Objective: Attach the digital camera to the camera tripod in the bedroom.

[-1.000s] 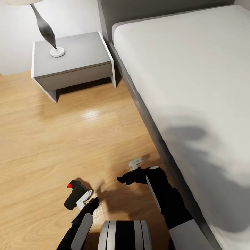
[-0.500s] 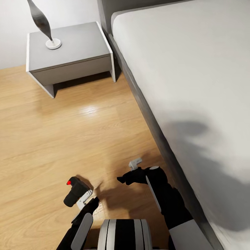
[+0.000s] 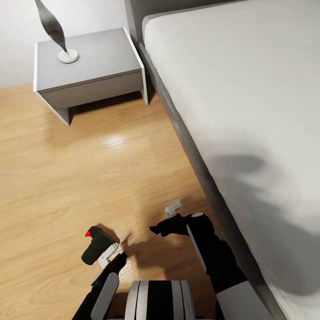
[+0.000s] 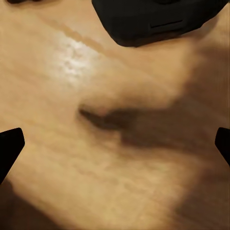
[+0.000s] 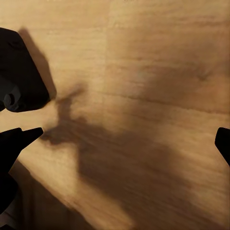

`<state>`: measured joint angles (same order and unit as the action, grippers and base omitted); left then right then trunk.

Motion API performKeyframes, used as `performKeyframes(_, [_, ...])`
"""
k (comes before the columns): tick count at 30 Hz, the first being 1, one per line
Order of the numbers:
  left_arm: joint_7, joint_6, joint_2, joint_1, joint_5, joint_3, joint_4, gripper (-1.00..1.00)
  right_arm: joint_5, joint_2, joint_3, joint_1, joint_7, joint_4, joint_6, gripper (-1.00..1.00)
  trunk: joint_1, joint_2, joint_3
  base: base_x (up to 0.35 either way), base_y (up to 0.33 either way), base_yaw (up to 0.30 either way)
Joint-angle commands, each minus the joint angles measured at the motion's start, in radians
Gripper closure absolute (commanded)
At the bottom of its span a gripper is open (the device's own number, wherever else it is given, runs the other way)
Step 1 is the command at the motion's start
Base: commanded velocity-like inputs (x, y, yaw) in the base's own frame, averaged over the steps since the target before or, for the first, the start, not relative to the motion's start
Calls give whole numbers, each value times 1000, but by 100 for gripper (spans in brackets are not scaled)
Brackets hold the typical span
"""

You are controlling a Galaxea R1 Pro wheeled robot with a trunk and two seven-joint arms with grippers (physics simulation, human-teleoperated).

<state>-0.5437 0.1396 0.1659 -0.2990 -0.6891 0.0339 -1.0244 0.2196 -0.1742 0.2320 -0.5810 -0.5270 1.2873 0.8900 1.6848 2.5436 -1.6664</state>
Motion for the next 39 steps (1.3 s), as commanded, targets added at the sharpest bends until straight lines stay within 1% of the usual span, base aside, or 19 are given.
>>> performKeyframes(1, [-5, 3, 0, 0, -4, 1, -2, -100, 11, 0, 0, 0, -8, 1, 3, -100, 0, 0, -1, 0, 0, 0])
performKeyframes(15, [21, 0, 2, 0, -6, 3, -20, -100, 11, 0, -1, 0, -8, 5, 7, -100, 0, 0, -1, 0, 0, 0])
performKeyframes(19, [53, -5, 1, 0, -6, 4, -21, -100, 11, 0, -1, 0, -8, 6, 6, -100, 0, 0, -1, 0, 0, 0])
performKeyframes(28, [151, -15, 1, 0, -5, 4, -24, -100, 12, 0, -2, 0, -8, 7, 4, -100, 0, 0, -1, 0, 0, 0])
performKeyframes(33, [172, -17, 1, 0, -4, 4, -21, -100, 12, 0, -2, 0, -7, 7, 4, -100, 0, 0, -1, 0, 0, 0])
performKeyframes(39, [178, -24, 1, 0, -3, 3, -13, -100, 12, 0, -2, 0, -7, 7, 4, -100, 0, 0, -1, 0, 0, 0])
